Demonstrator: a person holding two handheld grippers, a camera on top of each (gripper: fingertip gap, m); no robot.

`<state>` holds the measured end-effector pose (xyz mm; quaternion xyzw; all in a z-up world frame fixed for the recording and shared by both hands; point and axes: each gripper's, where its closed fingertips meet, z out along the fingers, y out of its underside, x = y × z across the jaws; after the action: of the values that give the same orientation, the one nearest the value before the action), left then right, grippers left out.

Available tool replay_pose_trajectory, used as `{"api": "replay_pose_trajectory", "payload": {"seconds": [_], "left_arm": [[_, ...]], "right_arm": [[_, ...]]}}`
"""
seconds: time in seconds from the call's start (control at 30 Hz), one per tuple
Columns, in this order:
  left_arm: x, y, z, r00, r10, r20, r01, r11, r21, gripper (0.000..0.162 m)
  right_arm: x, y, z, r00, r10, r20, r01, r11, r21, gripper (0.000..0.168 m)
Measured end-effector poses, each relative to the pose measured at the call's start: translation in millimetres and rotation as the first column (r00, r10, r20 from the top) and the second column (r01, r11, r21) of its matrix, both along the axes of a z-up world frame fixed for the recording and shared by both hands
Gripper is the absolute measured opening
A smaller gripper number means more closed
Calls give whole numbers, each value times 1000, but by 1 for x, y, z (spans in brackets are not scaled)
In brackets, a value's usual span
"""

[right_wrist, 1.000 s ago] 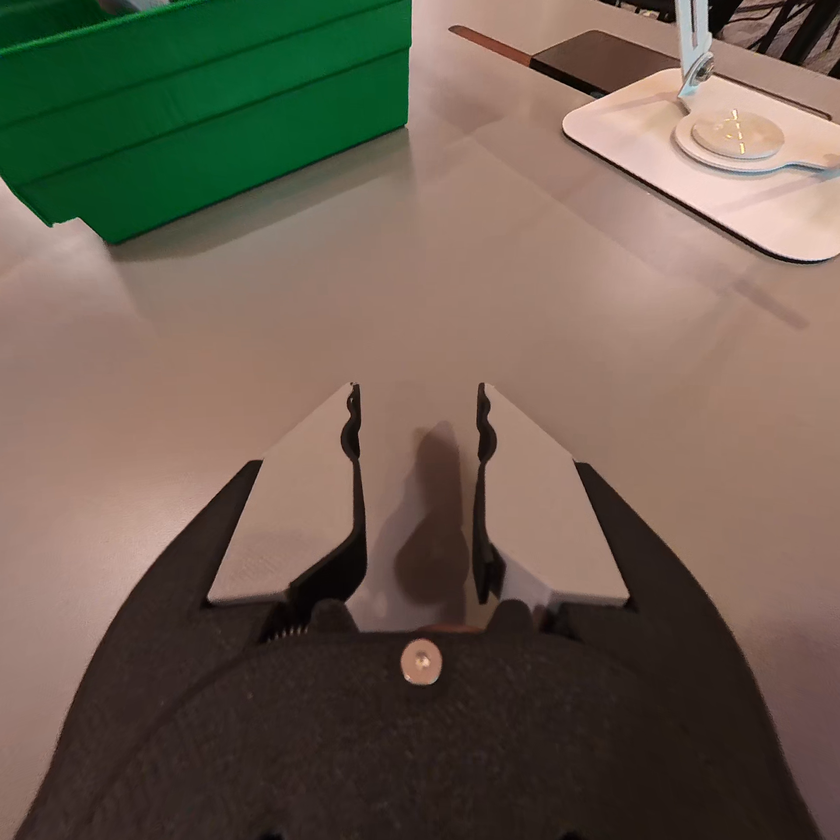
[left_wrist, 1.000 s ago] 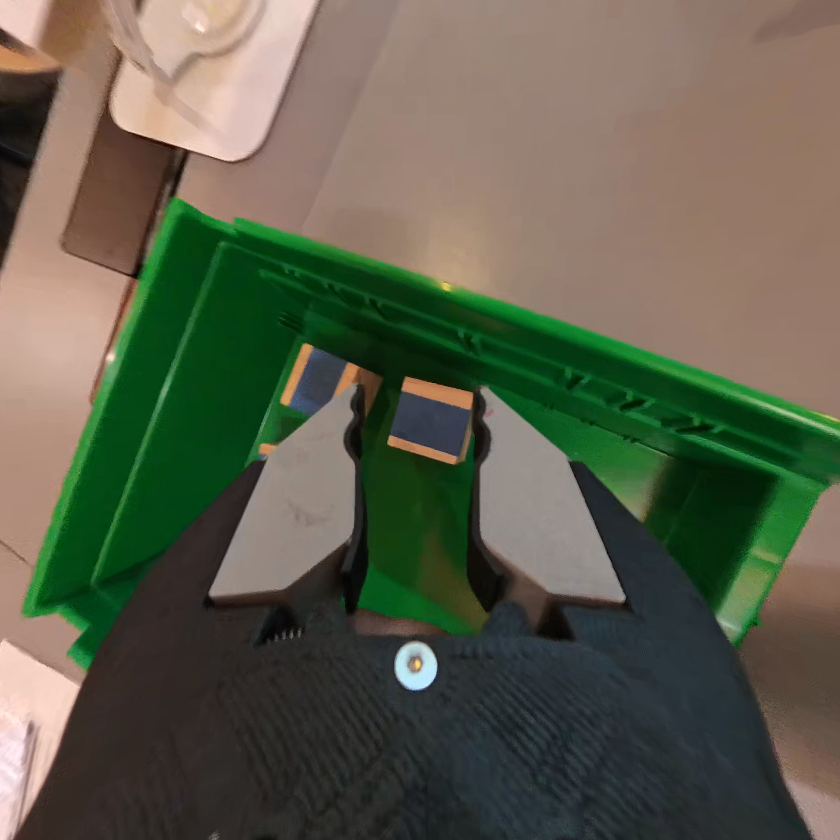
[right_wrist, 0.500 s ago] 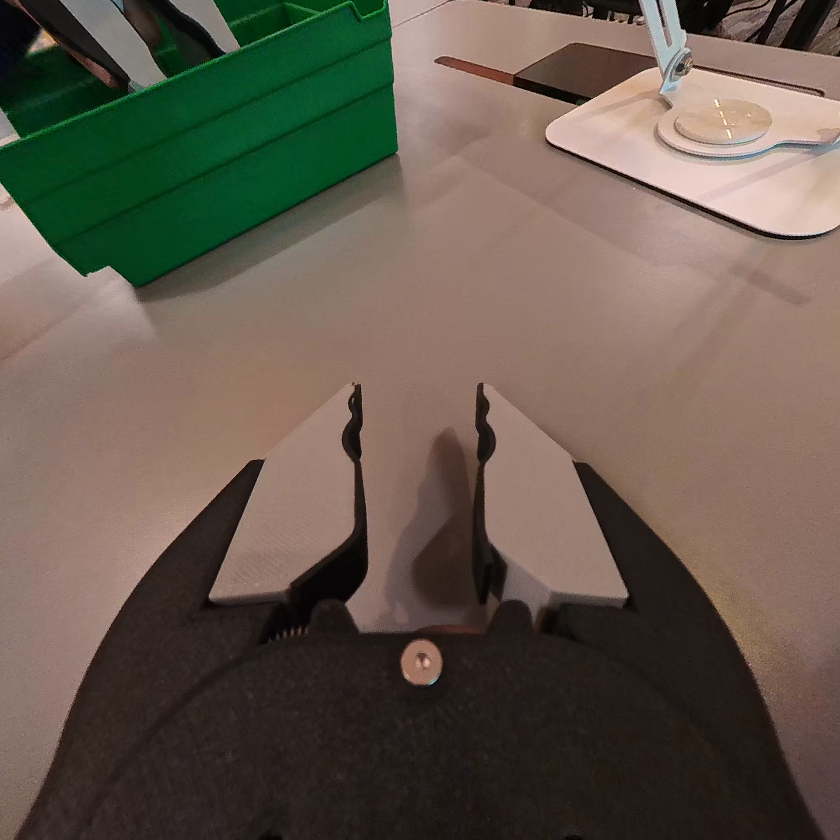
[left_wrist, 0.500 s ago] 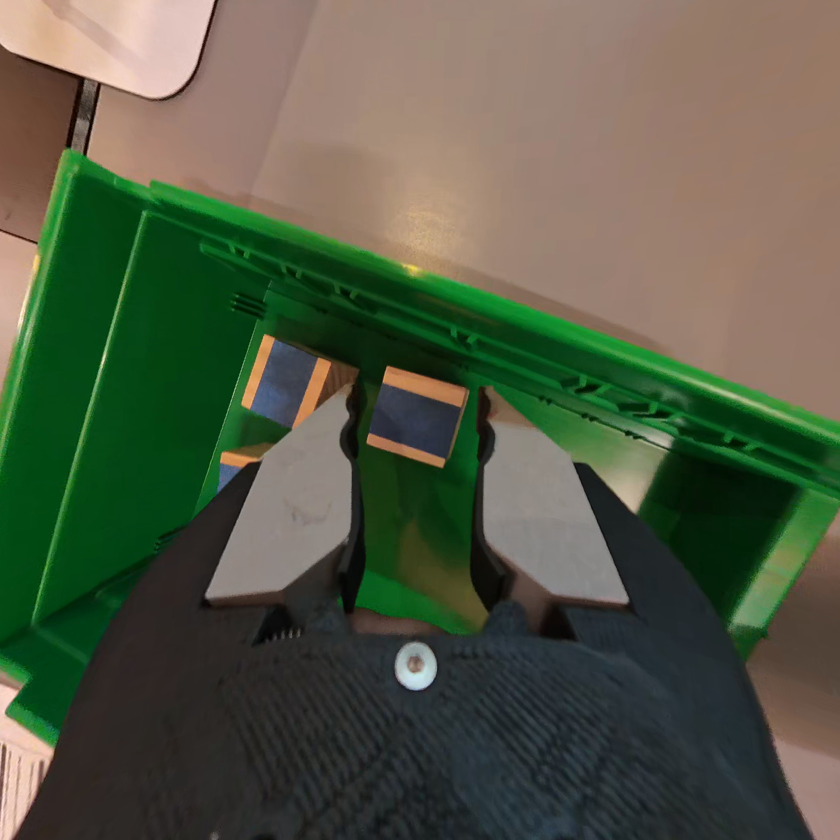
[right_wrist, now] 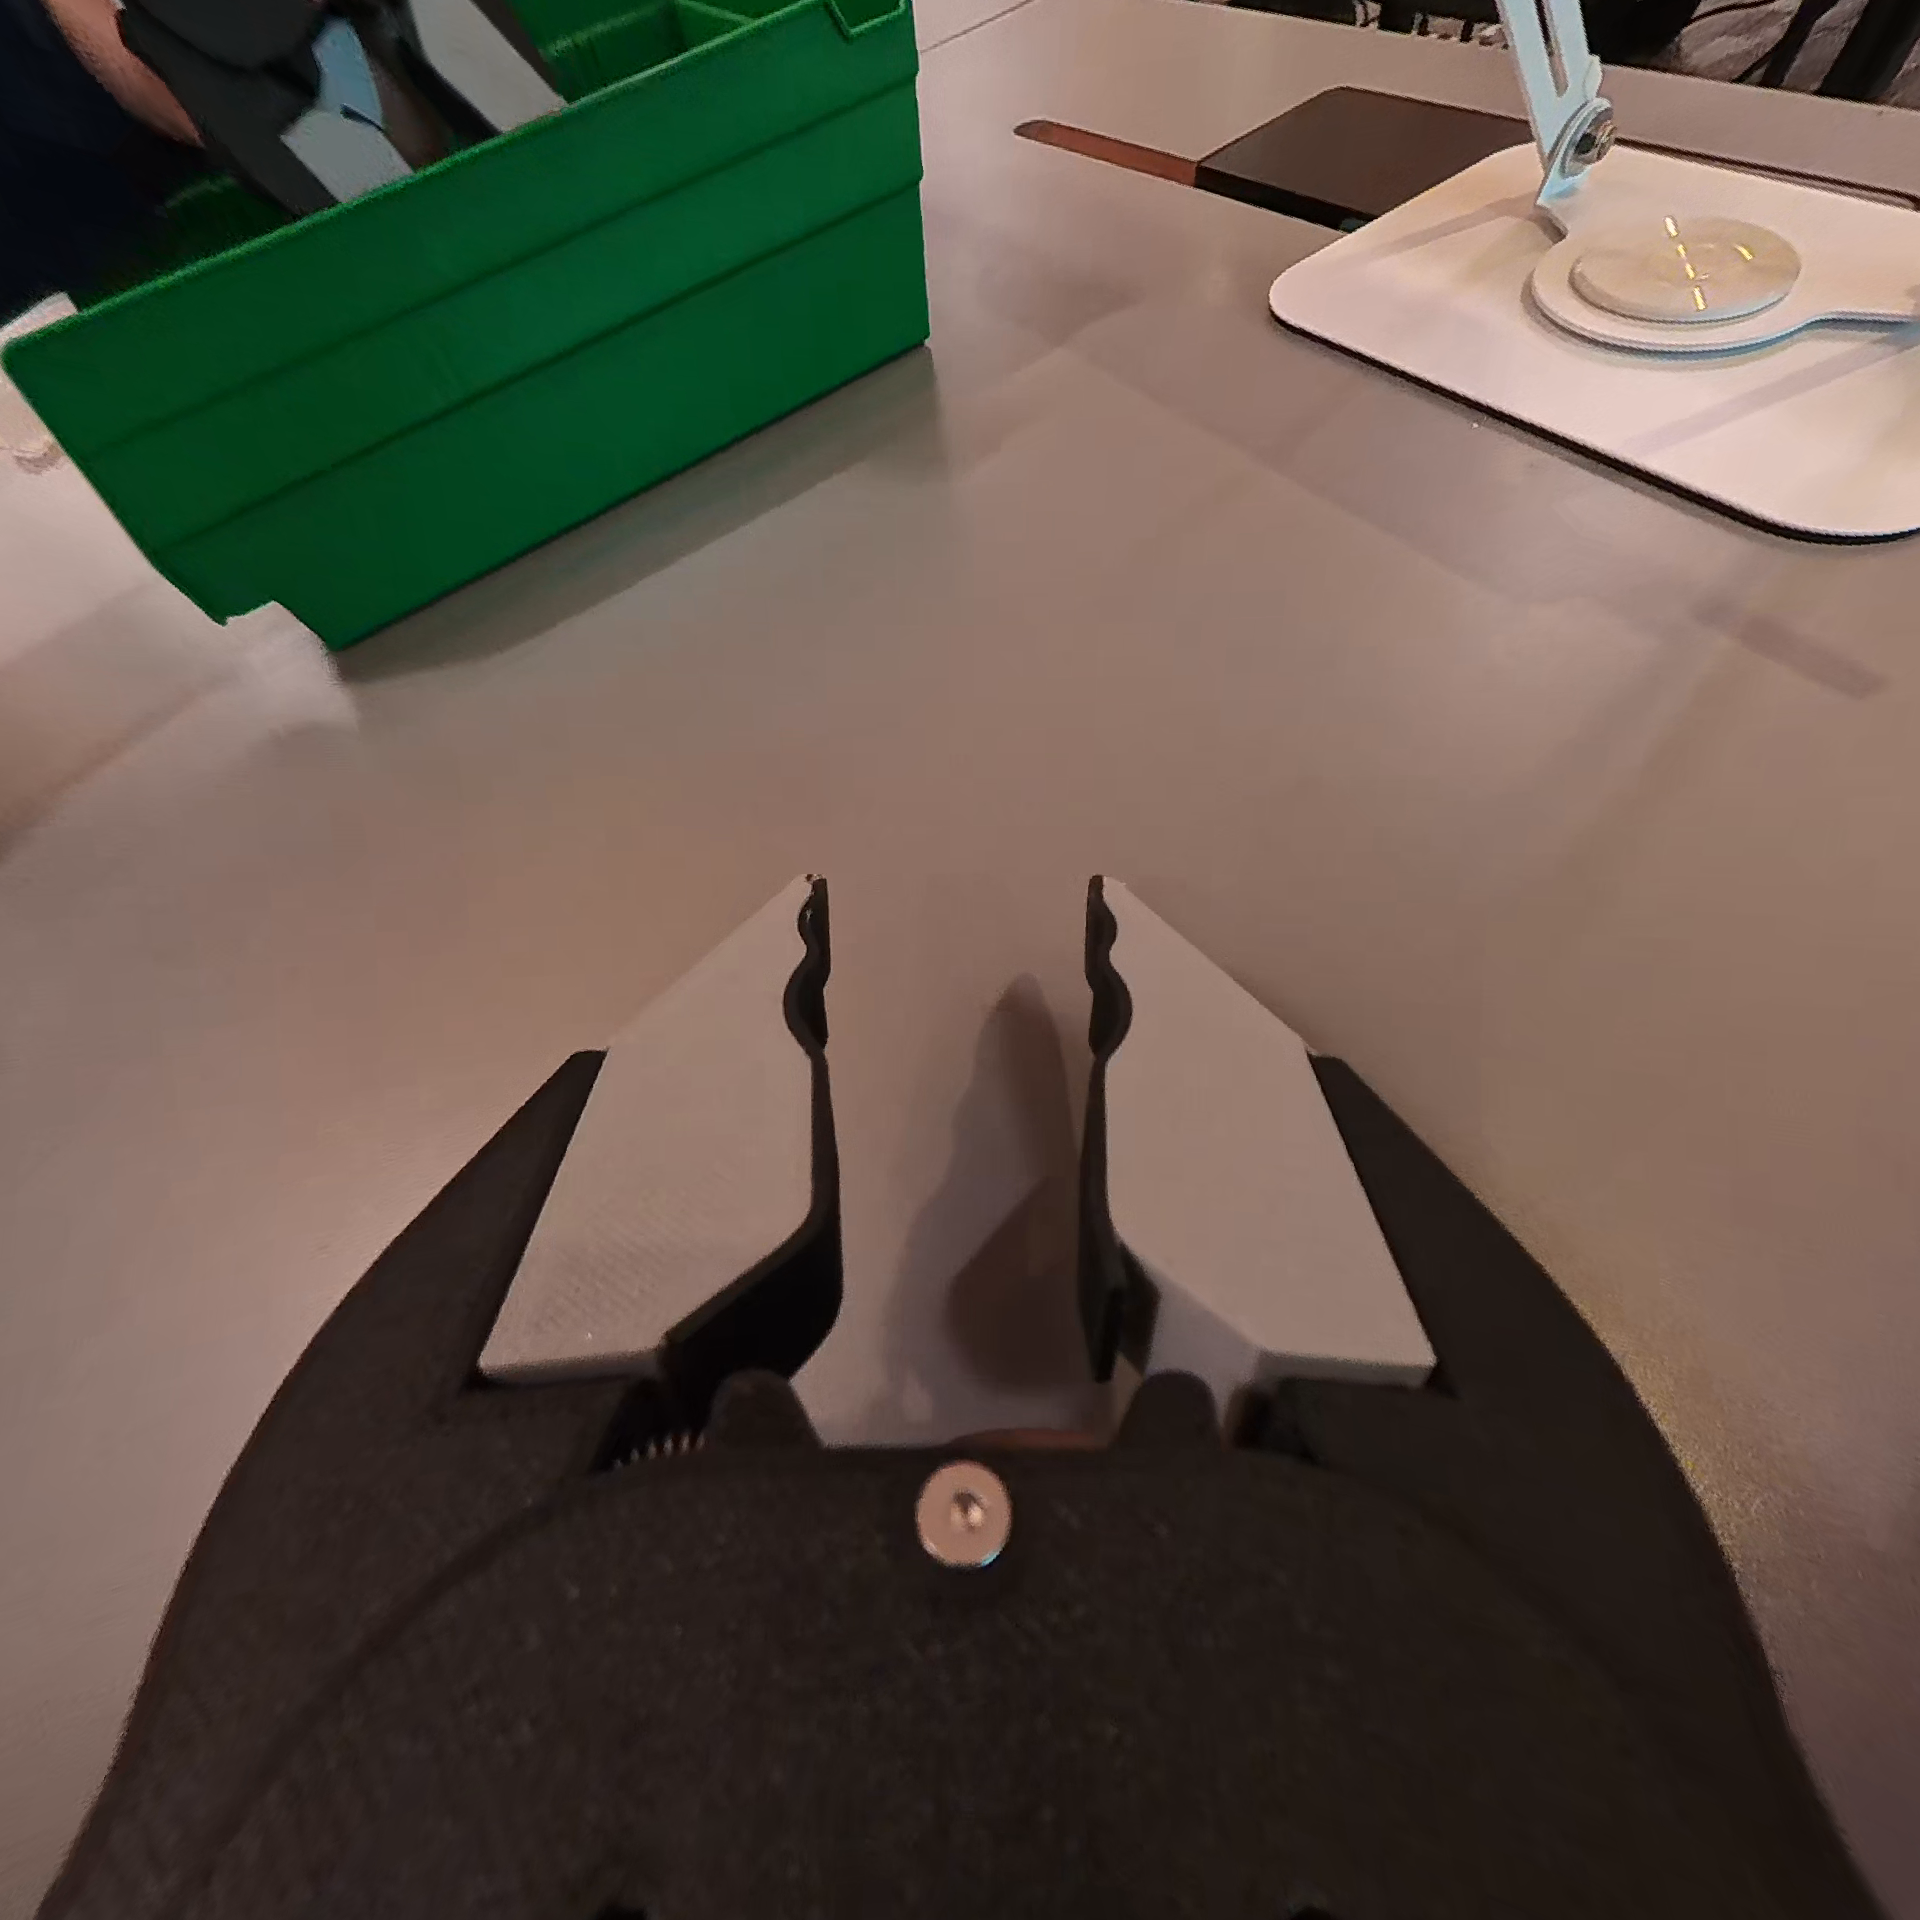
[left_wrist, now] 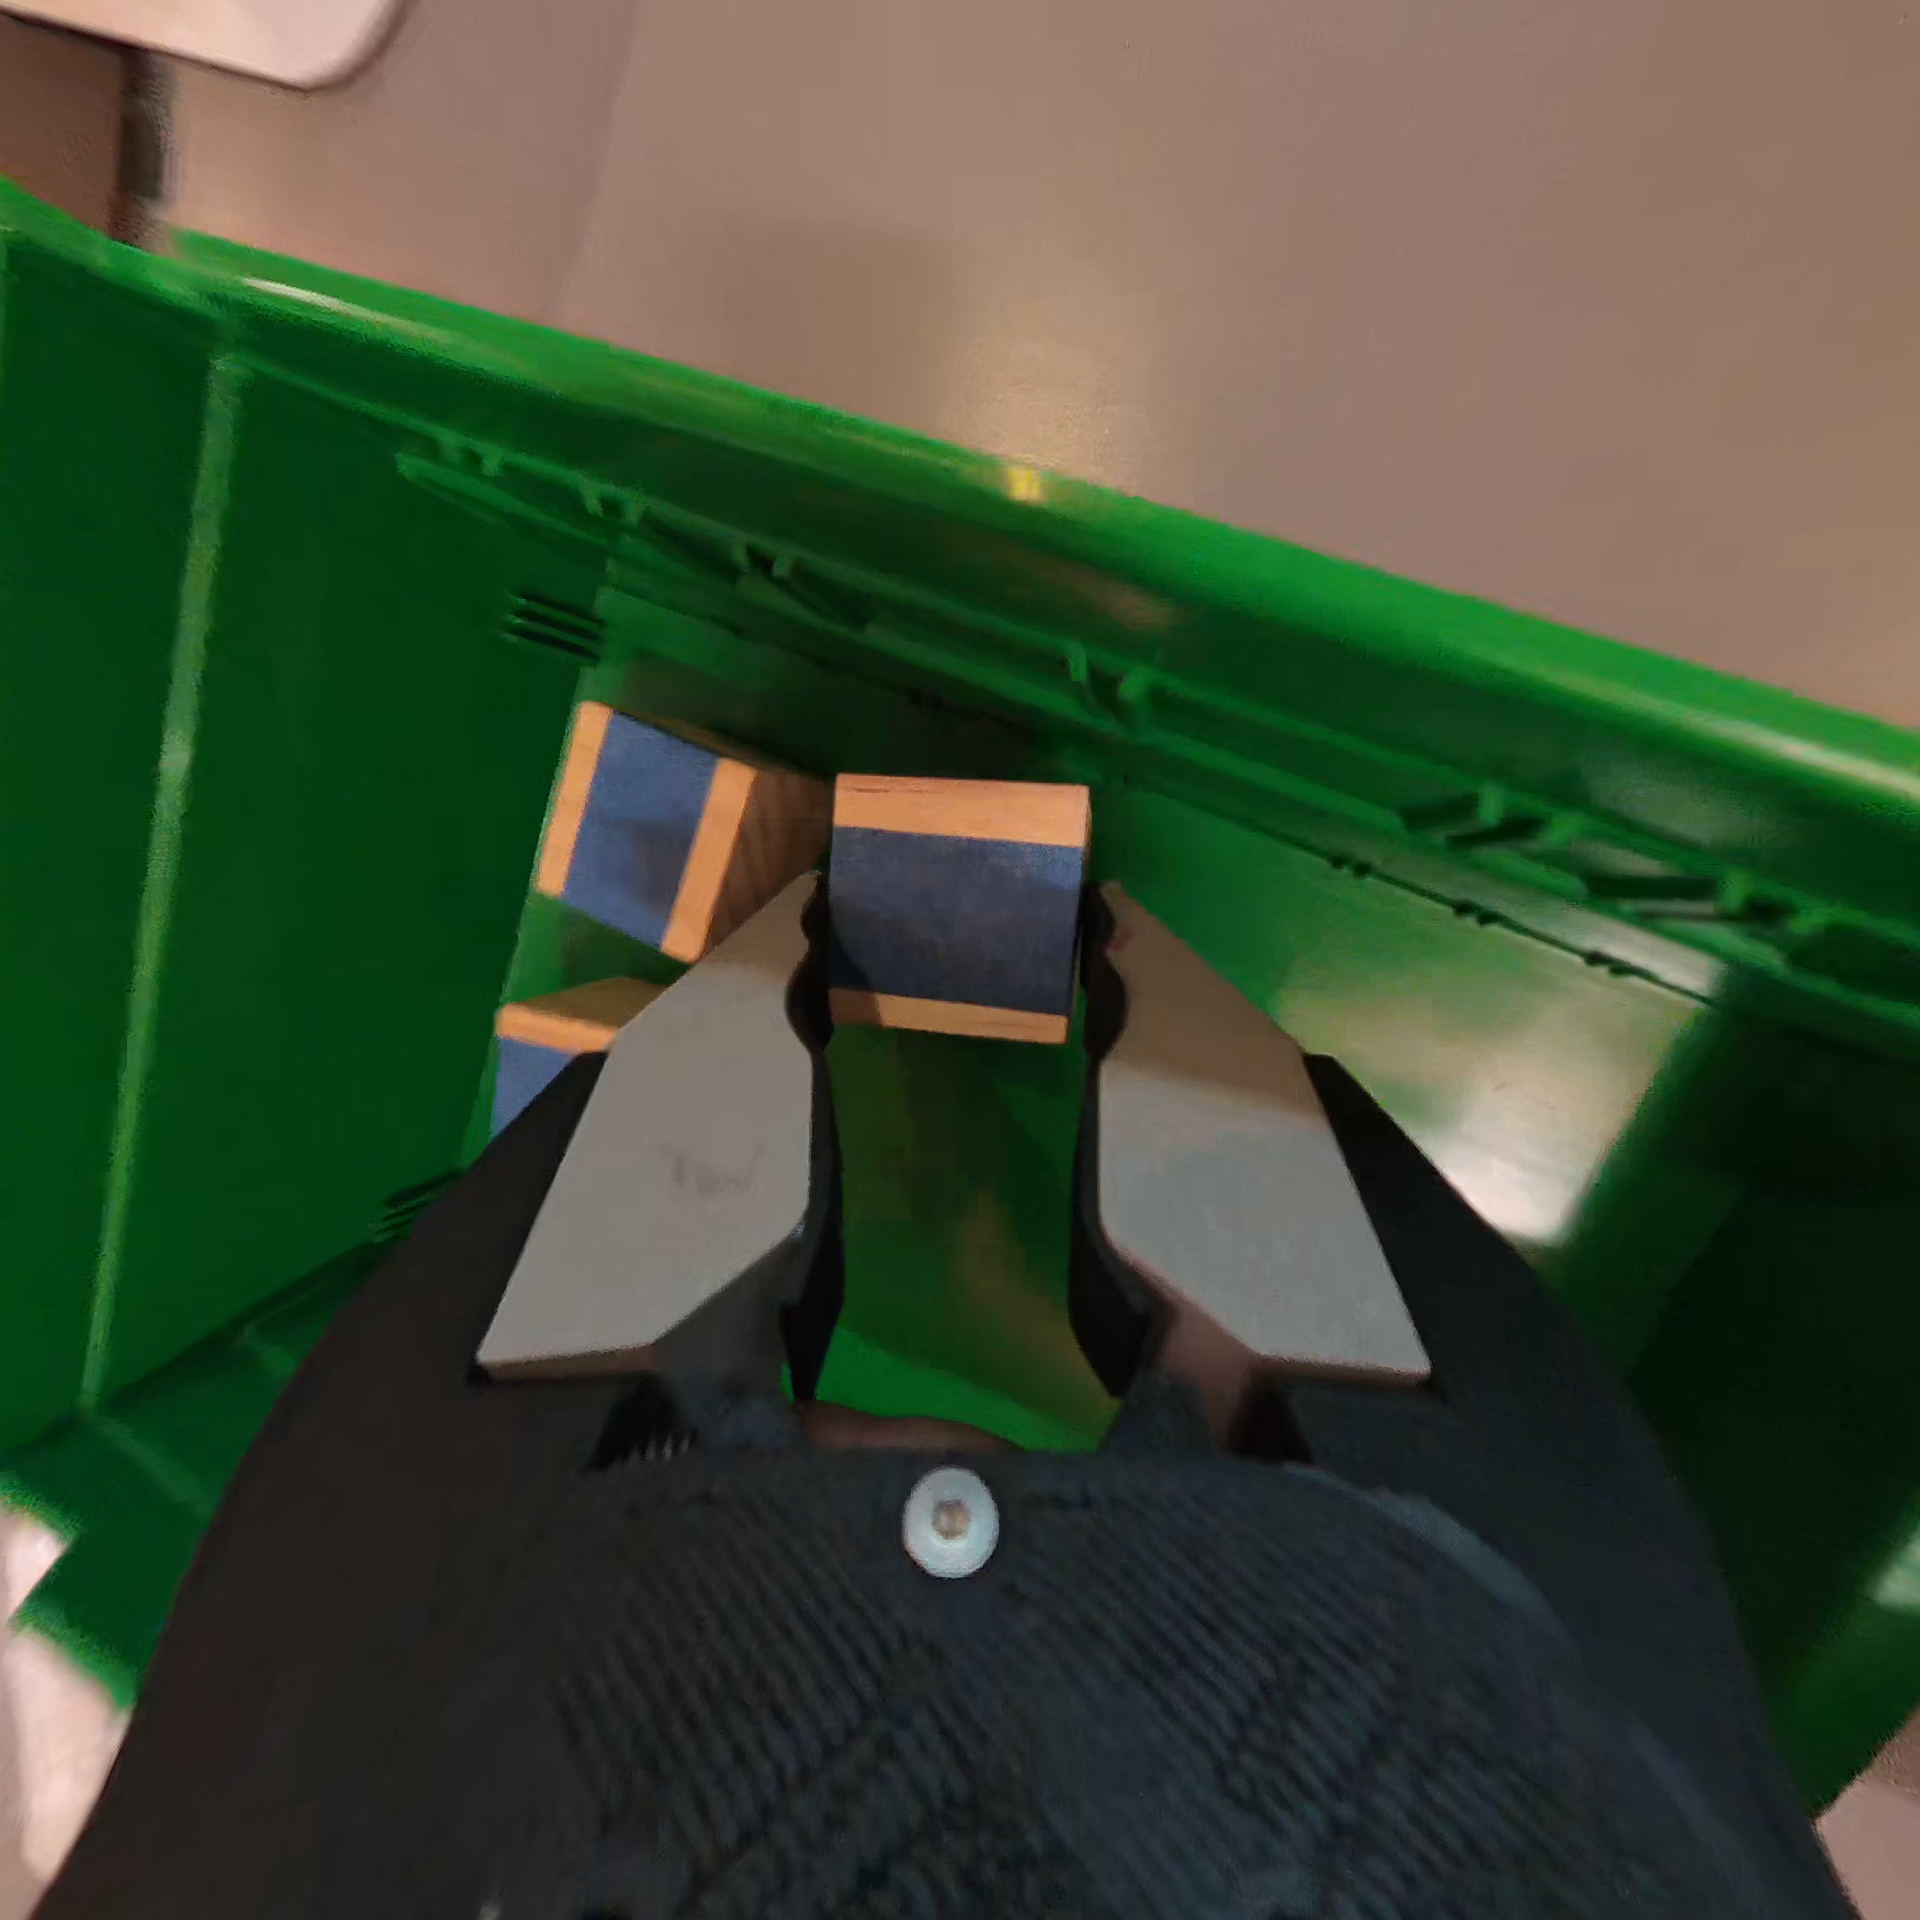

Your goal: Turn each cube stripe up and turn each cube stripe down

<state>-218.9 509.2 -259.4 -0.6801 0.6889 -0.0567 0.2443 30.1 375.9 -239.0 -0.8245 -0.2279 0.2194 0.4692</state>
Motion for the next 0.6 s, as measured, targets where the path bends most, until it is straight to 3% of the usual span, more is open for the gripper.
{"api": "replay_pose_trajectory", "payload": {"seconds": [0.13,0.2,0.27,0.3,0.37,0.43,0.47,0.53,0.6], "left_arm": [[-2,-10,60,974,-42,224,-3,981,194,46],[14,-39,103,905,-138,402,28,963,268,46],[39,-84,143,791,-281,543,99,935,339,46],[53,-112,158,719,-357,596,148,917,371,46],[81,-165,177,574,-476,666,237,875,421,46],[109,-202,179,482,-547,685,278,836,473,45],[124,-216,176,448,-571,688,293,821,490,45],[152,-236,165,402,-603,689,305,798,520,45],[178,-243,151,403,-623,670,297,782,549,45]], "right_arm": [[-5,-5,6,999,34,-29,-34,999,4,47],[-17,-11,12,990,104,-98,-106,994,-11,49],[-39,-28,22,939,232,-255,-252,966,-49,52],[-51,-40,30,884,302,-357,-346,936,-63,54],[-69,-69,56,706,427,-565,-537,843,-33,57],[-74,-95,84,503,507,-701,-671,740,54,57],[-75,-104,93,437,525,-730,-703,706,87,58],[-78,-111,101,387,538,-749,-718,685,121,62],[-77,-118,111,317,541,-779,-733,661,161,62]]}}
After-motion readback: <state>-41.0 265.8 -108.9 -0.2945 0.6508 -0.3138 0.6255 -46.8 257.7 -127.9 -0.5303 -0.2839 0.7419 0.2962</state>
